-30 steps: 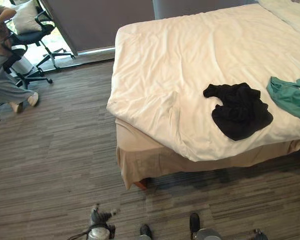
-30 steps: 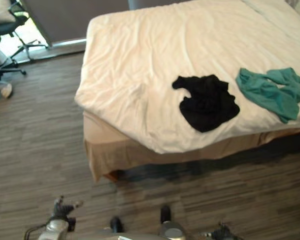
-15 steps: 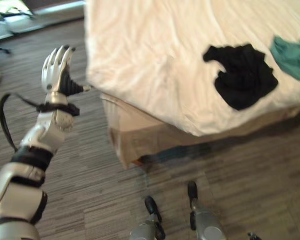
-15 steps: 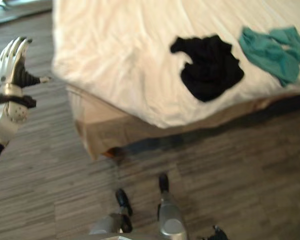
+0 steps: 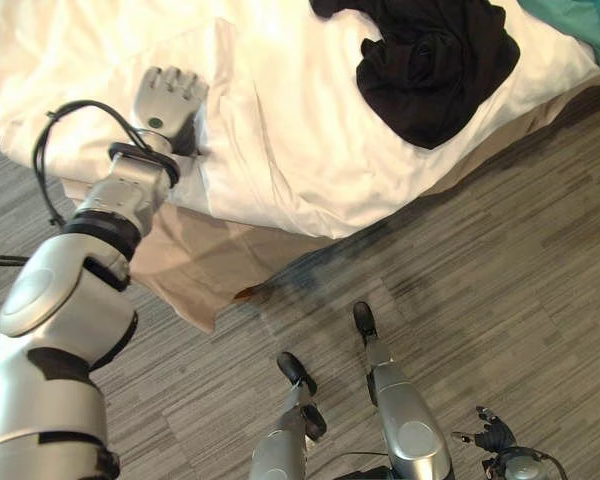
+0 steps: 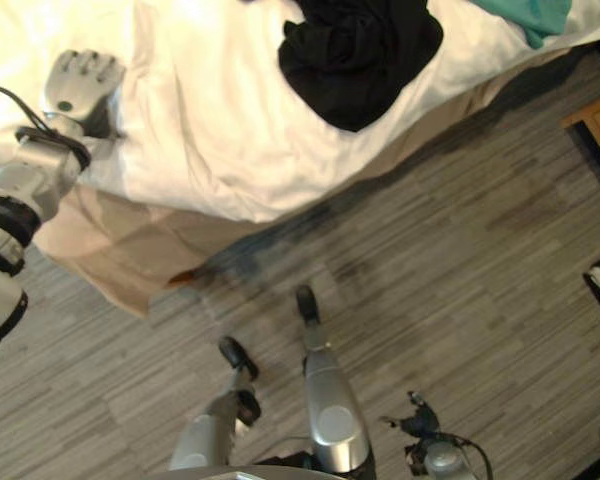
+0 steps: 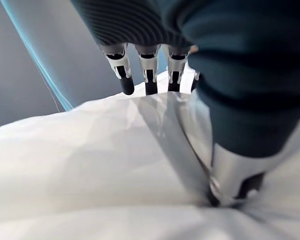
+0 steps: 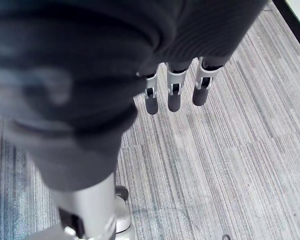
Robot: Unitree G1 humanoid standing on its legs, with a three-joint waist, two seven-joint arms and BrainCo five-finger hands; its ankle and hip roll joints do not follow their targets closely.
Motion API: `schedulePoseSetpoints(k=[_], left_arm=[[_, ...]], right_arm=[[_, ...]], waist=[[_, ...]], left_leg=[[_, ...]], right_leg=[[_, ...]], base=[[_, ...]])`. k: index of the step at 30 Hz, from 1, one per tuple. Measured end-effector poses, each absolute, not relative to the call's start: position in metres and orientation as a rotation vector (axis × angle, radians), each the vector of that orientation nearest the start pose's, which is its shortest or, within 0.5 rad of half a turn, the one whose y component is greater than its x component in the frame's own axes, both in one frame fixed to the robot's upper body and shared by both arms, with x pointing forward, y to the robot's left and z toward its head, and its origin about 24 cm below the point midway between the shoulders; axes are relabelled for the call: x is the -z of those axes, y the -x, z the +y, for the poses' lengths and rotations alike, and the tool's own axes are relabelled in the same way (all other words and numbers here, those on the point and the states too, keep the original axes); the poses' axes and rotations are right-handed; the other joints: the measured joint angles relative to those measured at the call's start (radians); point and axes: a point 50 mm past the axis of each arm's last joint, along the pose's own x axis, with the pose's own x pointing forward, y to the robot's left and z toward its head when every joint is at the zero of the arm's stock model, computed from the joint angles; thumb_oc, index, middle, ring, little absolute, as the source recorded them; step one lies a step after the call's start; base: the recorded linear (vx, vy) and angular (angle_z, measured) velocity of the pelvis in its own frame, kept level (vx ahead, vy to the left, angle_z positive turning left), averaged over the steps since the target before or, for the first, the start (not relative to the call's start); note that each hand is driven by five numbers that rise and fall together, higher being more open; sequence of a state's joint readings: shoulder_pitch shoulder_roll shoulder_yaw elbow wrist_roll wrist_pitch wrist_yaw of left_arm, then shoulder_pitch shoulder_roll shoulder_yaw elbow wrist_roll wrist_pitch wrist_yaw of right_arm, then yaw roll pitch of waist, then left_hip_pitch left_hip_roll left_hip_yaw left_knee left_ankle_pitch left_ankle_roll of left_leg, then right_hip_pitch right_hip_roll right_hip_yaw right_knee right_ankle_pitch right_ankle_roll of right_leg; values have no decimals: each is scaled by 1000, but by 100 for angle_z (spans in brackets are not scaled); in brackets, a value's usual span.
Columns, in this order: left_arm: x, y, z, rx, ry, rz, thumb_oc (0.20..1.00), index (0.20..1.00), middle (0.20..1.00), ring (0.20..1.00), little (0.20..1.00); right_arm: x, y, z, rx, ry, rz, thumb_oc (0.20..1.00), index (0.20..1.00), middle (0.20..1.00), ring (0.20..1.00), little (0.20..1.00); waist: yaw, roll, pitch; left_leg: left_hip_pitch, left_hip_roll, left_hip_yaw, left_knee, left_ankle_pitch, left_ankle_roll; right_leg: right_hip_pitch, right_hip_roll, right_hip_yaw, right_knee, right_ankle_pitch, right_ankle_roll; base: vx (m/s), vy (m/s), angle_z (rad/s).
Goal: Tidy up the quilt and then pick up the clothes from the bed and put them into the laundry hamper.
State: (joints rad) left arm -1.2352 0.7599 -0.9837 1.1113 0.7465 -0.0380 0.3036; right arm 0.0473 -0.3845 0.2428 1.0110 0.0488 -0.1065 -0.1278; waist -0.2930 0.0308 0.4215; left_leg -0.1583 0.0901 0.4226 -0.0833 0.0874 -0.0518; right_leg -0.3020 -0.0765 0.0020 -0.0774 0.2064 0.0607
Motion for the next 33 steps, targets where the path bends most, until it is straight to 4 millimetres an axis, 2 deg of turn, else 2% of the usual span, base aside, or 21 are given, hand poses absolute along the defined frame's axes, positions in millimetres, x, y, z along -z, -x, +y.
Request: schedulePoseSetpoints(k=[4, 6, 7, 9, 10, 11, 13, 16, 17, 19, 20, 21, 22, 23, 24, 27, 28, 29, 30, 31, 33], left_arm=[[-161, -398, 250, -25, -1999, -103, 200, 200, 200, 200, 200], [-109, -380, 257, 99, -1946, 9, 209, 209, 209, 209, 209], [-98, -375, 260, 121, -1920, 41, 225, 225, 225, 225, 225], [-45, -342, 279, 195, -1804, 215, 354, 354, 354, 354, 354], [-22, -325, 284, 247, -1779, 300, 1000, 1000, 1000, 1000, 1000], [4, -299, 297, 283, -1727, 406, 1000, 1000, 1000, 1000, 1000], [29, -270, 308, 251, -1612, 529, 1000, 1000, 1000, 1000, 1000], [65, -201, 342, 256, -1516, 808, 1000, 1000, 1000, 1000, 1000], [81, -154, 359, 191, -1411, 971, 1000, 1000, 1000, 1000, 1000], [94, -84, 378, 138, -1317, 1209, 1000, 1000, 1000, 1000, 1000], [97, -68, 380, 117, -1284, 1266, 1000, 1000, 1000, 1000, 1000], [99, -56, 380, 111, -1263, 1304, 1000, 1000, 1000, 1000, 1000], [106, -34, 375, 96, -1200, 1363, 1000, 1000, 1000, 1000, 1000], [112, -22, 369, 82, -1146, 1400, 1000, 1000, 1000, 1000, 1000], [115, -19, 365, 90, -1117, 1416, 1000, 1000, 1000, 1000, 1000], [129, -17, 340, 53, -1005, 1391, 1000, 1000, 1000, 1000, 1000], [136, -28, 324, 94, -992, 1341, 1000, 1000, 1000, 1000, 1000], [139, -39, 315, 120, -996, 1296, 1000, 1000, 1000, 1000, 1000], [141, -63, 301, 158, -997, 1213, 1000, 1000, 1000, 1000, 1000], [138, -98, 288, 151, -982, 1094, 1000, 1000, 1000, 1000, 1000], [126, -149, 268, 144, -986, 907, 1000, 1000, 1000, 1000, 1000]], right_arm=[[130, -124, -274, 116, 487, 960, 1000, 1000, 1000, 1000, 1000], [129, -121, -282, 141, 497, 981, 1000, 1000, 1000, 1000, 1000], [129, -119, -285, 150, 498, 992, 1000, 1000, 1000, 1000, 1000], [127, -116, -287, 148, 508, 998, 1000, 1000, 1000, 1000, 1000], [129, -106, -288, 144, 510, 1015, 1000, 1000, 1000, 1000, 1000], [125, -111, -287, 132, 509, 993, 1000, 1000, 1000, 1000, 1000], [119, -110, -285, 106, 527, 942, 1000, 1000, 1000, 1000, 1000], [100, -125, -291, 120, 531, 838, 1000, 1000, 1000, 1000, 1000], [79, -139, -298, 138, 546, 734, 1000, 1000, 1000, 1000, 1000], [56, -152, -310, 146, 587, 645, 1000, 1000, 1000, 1000, 1000], [47, -158, -312, 146, 597, 591, 514, 514, 514, 514, 514], [40, -165, -313, 151, 603, 557, 200, 200, 200, 200, 200], [26, -183, -309, 138, 608, 481, 200, 200, 200, 200, 200], [17, -194, -303, 113, 610, 425, 200, 200, 200, 200, 200], [10, -203, -299, 104, 602, 372, 200, 200, 200, 200, 200], [-35, -263, -251, -48, 616, 126, 200, 200, 200, 200, 200], [-67, -293, -223, -103, 606, -33, 200, 200, 200, 200, 200], [-84, -311, -204, -132, 593, -108, 200, 200, 200, 200, 200], [-119, -338, -176, -164, 584, -234, 200, 200, 200, 200, 200], [-156, -356, -159, -171, 577, -346, 200, 200, 200, 200, 200], [-200, -382, -142, -139, 572, -421, 200, 200, 200, 200, 200]], waist=[[9, 19, -11], [9, 52, -49], [4, 59, -62], [9, 88, -114], [5, 94, -153], [32, 103, -179], [38, 100, -194], [60, 80, -220], [83, 71, -224], [137, 46, -244], [151, 41, -248], [163, 37, -250], [196, 26, -262], [205, 21, -268], [218, 19, -270], [261, 5, -278], [281, 1, -279], [290, -1, -277], [295, -6, -268], [329, 3, -244], [363, 13, -192]], left_leg=[[72, 5, -7, -6, -35, -17], [109, 9, -16, -7, -53, -24], [114, 10, -18, -7, -59, -24], [145, 19, -29, -7, -67, -23], [146, 26, -33, -7, -71, -23], [147, 29, -59, -7, -70, -23], [162, 35, -81, -7, -61, -27], [165, 39, -113, -7, -63, -28], [172, 39, -130, -7, -64, -28], [178, 37, -154, -6, -64, -27], [176, 36, -163, -6, -62, -24], [177, 34, -167, -7, -60, -22], [177, 30, -179, -7, -61, -22], [178, 27, -185, -7, -61, -20], [178, 24, -192, -7, -56, -14], [152, 15, -220, -6, -40, -2], [125, 12, -230, -6, -19, 4], [99, 8, -248, -5, -4, 2], [45, 12, -253, -2, 18, -2], [-14, 10, -280, 1, 53, 4], [-70, 17, -312, 1, 73, -6]], right_leg=[[71, 3, -2, -2, -21, 6], [116, 5, -3, -2, -27, 4], [123, 7, -2, -2, -30, 3], [165, 13, -23, -2, -39, -3], [168, 18, -27, -2, -53, -1], [186, 19, -54, -2, -59, -4], [214, 23, -76, -2, -59, -11], [231, 24, -107, -2, -73, -17], [249, 23, -119, -2, -75, -16], [270, 17, -142, -2, -93, -10], [278, 13, -157, -2, -92, -12], [284, 11, -169, -2, -93, -11], [290, 5, -176, -2, -95, -8], [291, 2, -180, -2, -95, -7], [294, -2, -189, 0, -98, -5], [295, -13, -223, 0, -100, 0], [277, -17, -236, 2, -97, 4], [250, -18, -244, 13, -97, 4], [177, -19, -242, 38, -98, 12], [138, -20, -274, 46, -89, 9], [82, -20, -299, 78, -91, 10]], base=[[84, 33, -1], [129, 33, 0], [103, 24, 9], [63, 9, 16], [35, -6, 30], [43, 4, 34], [11, 11, 42], [18, 9, 34], [-8, 32, 44], [-4, 28, 48], [9, 11, 42], [0, 8, 38], [3, 17, 30], [-11, 2, 33], [-67, -4, 43], [-178, -21, 39], [-323, -39, 25], [-404, -72, 24], [-276, -51, 45], [-272, -52, 47], [-129, -24, 51]])
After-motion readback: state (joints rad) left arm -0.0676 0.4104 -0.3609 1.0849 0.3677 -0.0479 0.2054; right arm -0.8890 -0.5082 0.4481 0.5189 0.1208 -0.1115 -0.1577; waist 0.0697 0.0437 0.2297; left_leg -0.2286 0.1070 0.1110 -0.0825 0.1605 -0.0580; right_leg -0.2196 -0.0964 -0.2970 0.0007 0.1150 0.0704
